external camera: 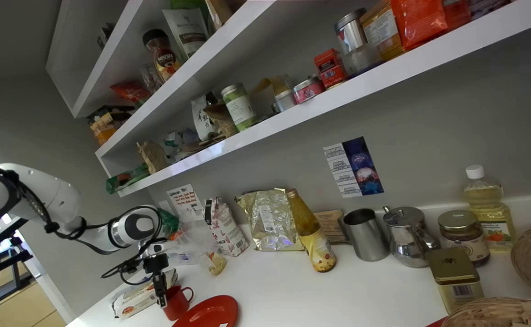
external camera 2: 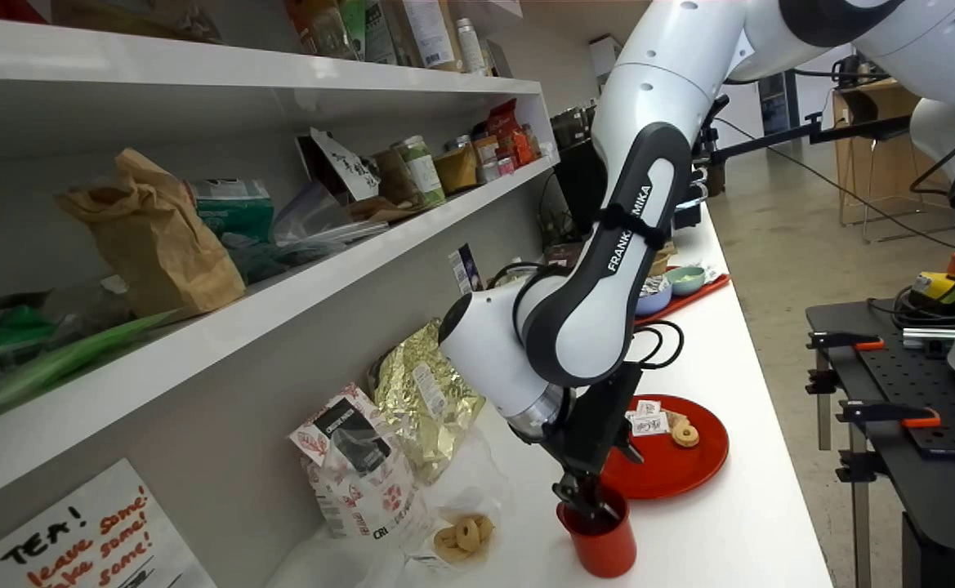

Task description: Move the red cup to the plate

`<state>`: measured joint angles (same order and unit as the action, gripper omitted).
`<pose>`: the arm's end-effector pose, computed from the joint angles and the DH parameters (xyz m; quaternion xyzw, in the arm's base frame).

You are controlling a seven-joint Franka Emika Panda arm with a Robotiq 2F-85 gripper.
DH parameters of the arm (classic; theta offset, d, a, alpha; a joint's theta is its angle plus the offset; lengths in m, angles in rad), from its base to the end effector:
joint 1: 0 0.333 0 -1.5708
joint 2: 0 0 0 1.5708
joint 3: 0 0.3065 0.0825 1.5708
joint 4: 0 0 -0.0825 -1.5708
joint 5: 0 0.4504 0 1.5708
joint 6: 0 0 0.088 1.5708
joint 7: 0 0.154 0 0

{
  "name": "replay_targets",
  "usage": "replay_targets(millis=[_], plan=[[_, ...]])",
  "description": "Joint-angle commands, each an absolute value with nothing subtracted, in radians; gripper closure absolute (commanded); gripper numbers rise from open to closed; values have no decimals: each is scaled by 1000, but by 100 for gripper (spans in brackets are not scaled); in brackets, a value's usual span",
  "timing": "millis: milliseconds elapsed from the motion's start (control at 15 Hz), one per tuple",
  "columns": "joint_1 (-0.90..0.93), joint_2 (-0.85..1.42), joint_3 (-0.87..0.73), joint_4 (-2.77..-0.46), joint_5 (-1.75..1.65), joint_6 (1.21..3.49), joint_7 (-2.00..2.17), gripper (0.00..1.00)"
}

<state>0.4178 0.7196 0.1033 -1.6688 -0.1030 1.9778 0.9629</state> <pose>0.5706 0.3169 0.0627 0.9607 -0.1912 -0.1441 0.1407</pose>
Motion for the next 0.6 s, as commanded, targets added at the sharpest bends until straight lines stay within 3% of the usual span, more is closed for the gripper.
replay_targets(millis=[0,400,533], plan=[[436,750,88,-1617,-109,1937,971,40],[434,759,88,-1604,-104,1935,968,88],[435,757,89,-1605,-102,1936,970,92]])
